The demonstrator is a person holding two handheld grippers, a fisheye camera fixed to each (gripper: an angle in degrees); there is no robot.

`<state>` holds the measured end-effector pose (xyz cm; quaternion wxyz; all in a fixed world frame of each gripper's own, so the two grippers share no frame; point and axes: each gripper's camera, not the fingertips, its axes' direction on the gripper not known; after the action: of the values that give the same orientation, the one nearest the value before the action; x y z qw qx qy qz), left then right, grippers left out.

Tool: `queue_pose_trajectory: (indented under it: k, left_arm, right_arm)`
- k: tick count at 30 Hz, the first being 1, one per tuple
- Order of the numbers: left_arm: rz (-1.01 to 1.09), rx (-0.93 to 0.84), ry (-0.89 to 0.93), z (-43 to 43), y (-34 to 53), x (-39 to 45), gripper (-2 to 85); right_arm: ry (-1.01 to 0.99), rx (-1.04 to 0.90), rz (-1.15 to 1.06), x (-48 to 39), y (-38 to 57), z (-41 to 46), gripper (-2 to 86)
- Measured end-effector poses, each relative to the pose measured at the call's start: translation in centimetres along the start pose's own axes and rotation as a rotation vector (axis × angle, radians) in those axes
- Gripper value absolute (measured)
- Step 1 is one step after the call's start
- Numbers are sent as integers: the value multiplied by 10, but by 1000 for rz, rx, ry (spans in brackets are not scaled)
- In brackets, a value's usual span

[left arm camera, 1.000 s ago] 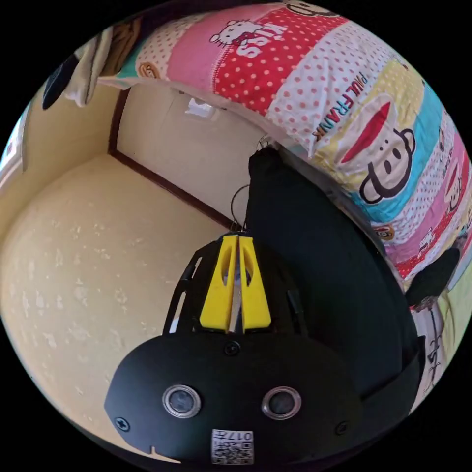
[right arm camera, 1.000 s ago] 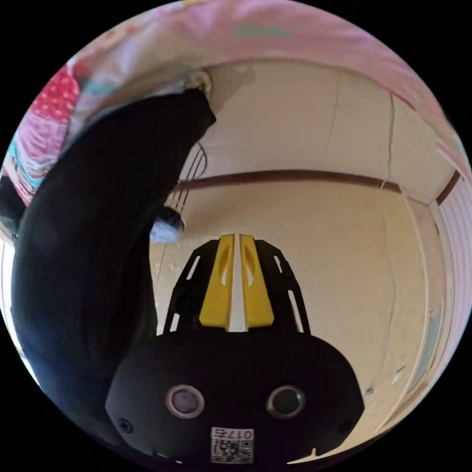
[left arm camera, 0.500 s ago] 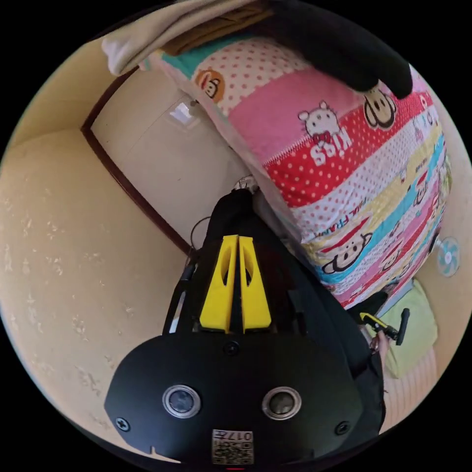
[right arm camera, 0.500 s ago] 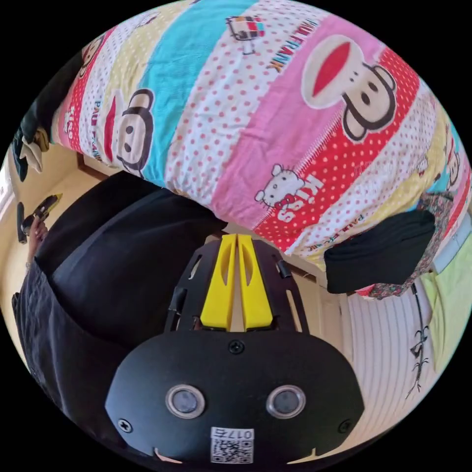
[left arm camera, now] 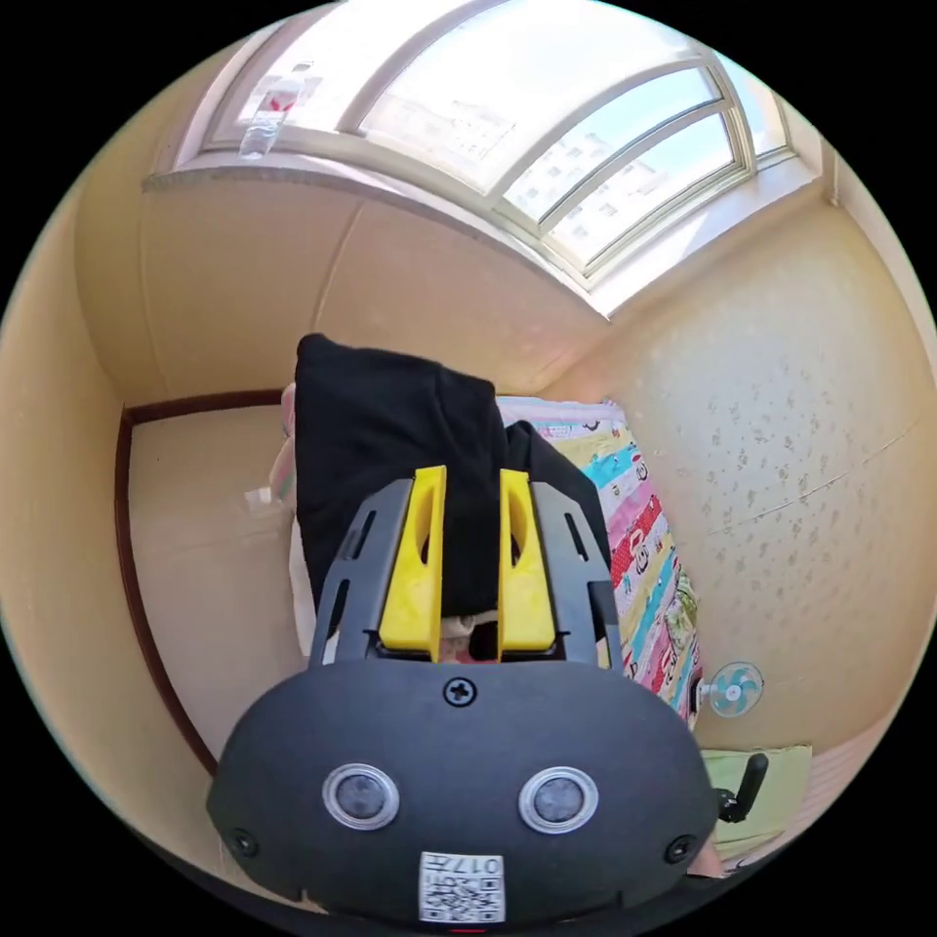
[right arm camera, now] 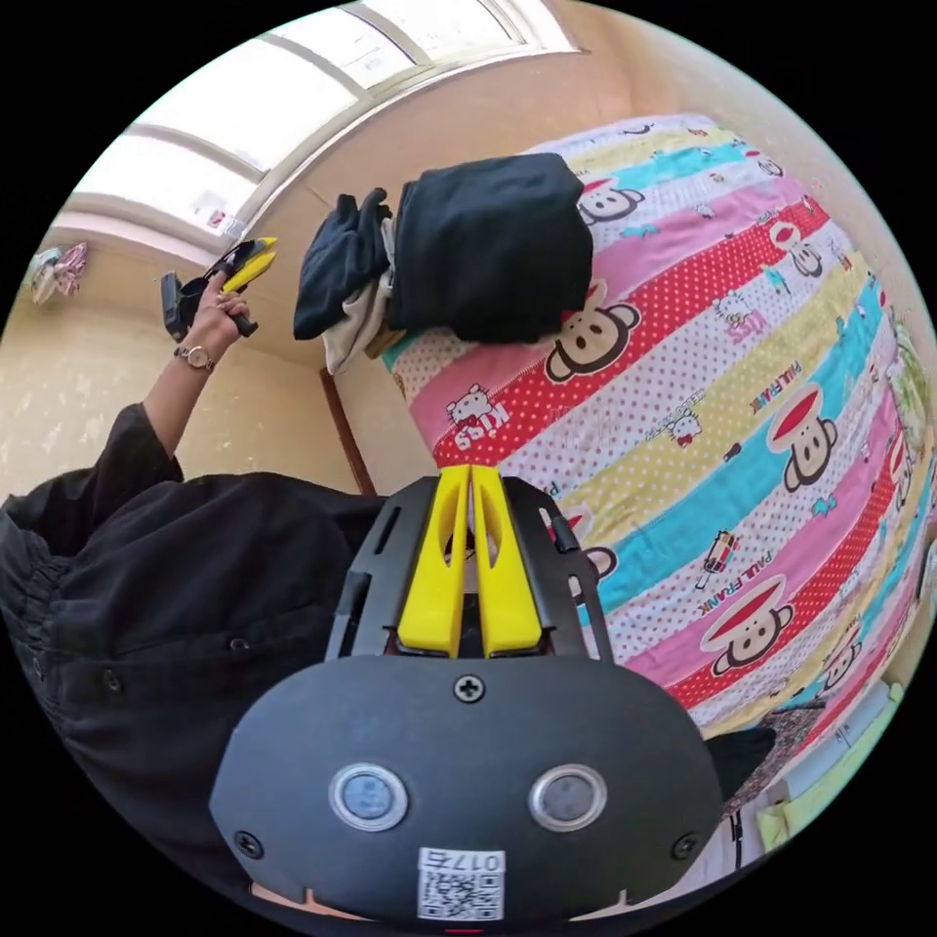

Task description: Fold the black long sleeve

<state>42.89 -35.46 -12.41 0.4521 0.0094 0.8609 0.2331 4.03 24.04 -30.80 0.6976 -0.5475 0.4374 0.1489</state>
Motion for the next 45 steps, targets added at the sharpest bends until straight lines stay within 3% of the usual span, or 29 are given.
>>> queue_pose_trajectory:
  k: [5, 7, 11, 14, 20, 23, 24, 28, 32, 34, 38, 40, 45]
  left_arm:
    - [60, -144, -32, 64, -50, 12, 120]
    - [12, -282, -65, 105, -51, 2, 126]
    - [-77, -200, -40, 100, -35, -23, 83]
    - [-147, -194, 98, 79, -26, -46, 46]
    - [32, -73, 548, -27, -15, -59, 8]
    - [234, 9, 895, -90, 4, -43, 3]
    - [276, 11, 1089, -106, 12, -36, 3]
    - [447, 40, 1598, -151, 35, 15, 1]
    - [790, -14, 1840, -205, 63, 98, 0]
    - [918, -52, 2167, -227, 90, 147, 0]
    - [864, -169, 2632, -228, 144, 208, -1]
    - [672, -283, 2848, -208, 192, 245, -1]
    - [382, -688, 3076, -195, 317, 319, -2]
  right_arm:
    - [34, 86, 106, -31, 38, -9, 3]
    - [42, 95, 160, -34, 57, -7, 3]
    - [99, 91, 287, -43, 113, -6, 3]
    - [131, 118, 364, -51, 160, -10, 3]
    - [149, 217, 482, -70, 244, -16, 3]
    - [120, 316, 495, -77, 275, -22, 3]
    - [108, 340, 493, -77, 279, -23, 3]
    - [-2, 499, 378, -82, 296, -34, 3]
    - [-96, 682, 209, -97, 303, -52, 3]
    - [-123, 749, 119, -108, 308, -61, 4]
    - [-154, 883, -47, -131, 327, -80, 11]
    - [-158, 909, -81, -138, 338, -85, 18]
    - [-181, 969, -61, -137, 375, -88, 68]
